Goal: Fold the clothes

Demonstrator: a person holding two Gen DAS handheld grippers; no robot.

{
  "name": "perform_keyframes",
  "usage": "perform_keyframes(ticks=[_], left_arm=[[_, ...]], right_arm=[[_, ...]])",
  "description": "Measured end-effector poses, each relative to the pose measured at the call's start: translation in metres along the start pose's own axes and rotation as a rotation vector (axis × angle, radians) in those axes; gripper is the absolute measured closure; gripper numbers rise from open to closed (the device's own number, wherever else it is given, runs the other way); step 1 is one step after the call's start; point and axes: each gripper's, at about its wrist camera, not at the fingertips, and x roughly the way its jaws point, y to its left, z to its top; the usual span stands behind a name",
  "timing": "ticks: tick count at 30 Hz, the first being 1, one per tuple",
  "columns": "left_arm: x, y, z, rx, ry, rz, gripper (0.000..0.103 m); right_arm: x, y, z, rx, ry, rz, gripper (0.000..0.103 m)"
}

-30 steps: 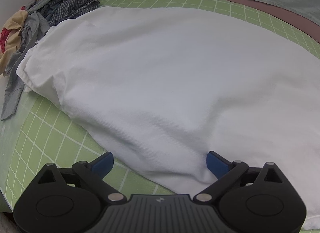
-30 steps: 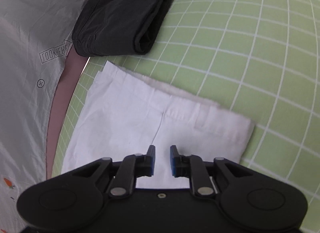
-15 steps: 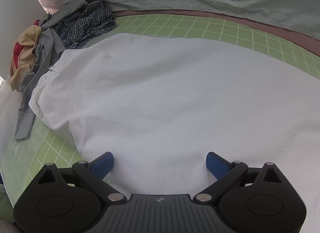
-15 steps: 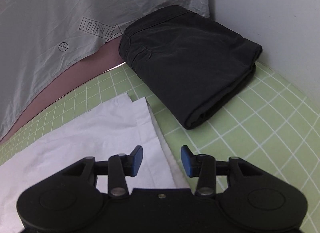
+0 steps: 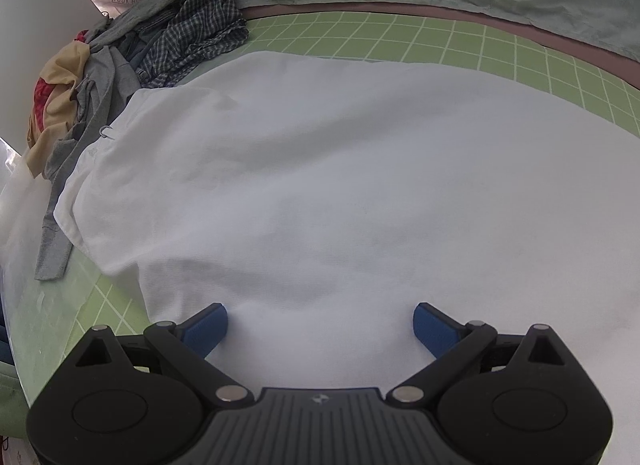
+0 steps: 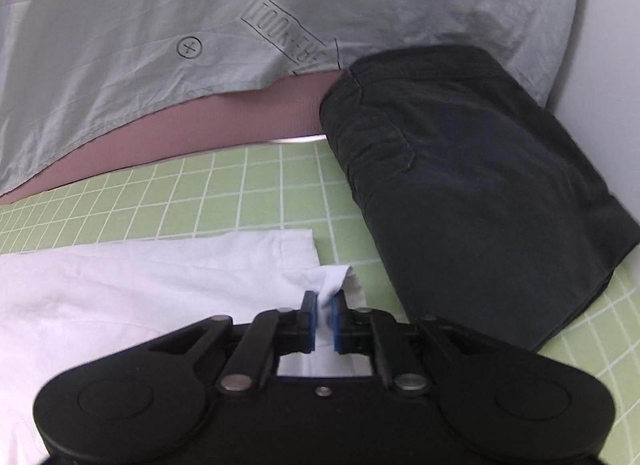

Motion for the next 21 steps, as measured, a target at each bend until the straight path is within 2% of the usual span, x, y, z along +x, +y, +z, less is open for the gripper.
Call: perform_keyframes(ticks=[3, 5, 9, 10, 12, 14, 16, 18, 21], left_arm=[[0.001, 0.004, 0.002, -0.013, 0.0, 0.004, 0.004], [0.001, 0.007, 0.003, -0.021, -0.003, 0.009, 0.004], [-0.009, 0.019, 0.005, -0.067, -0.027, 0.009, 0.004], [-0.014, 0.025, 0.005, -0.085, -0.041, 0.004, 0.004], [-0.022, 0.039, 0.002, -0.126, -0.062, -0.008, 0.004], [-0.027, 0.054, -0.002, -0.168, -0.07, -0.021, 0.004], [-0.028, 0.07, -0.007, -0.203, -0.071, -0.032, 0.004], [-0.028, 0.084, -0.011, -0.225, -0.073, -0.04, 0.004], [-0.027, 0.108, -0.017, -0.271, -0.069, -0.062, 0.004]], right_arm=[[-0.017, -0.013, 0.02, 0.1, -0.112, 0.051, 0.099], [-0.012, -0.016, 0.029, 0.116, -0.13, 0.067, 0.099], [0.033, -0.002, 0.021, 0.004, 0.038, -0.029, 0.091], [0.034, 0.002, 0.018, -0.004, 0.051, -0.058, 0.089], [0.022, 0.005, 0.012, 0.032, 0.044, -0.104, 0.061], [0.001, 0.009, 0.0, 0.107, 0.033, -0.121, 0.046], [-0.02, 0.018, -0.014, 0.148, 0.033, -0.127, 0.042], [-0.041, 0.038, -0.033, 0.144, 0.049, -0.129, 0.032], [-0.068, 0.068, -0.062, 0.169, 0.091, -0.105, 0.03]])
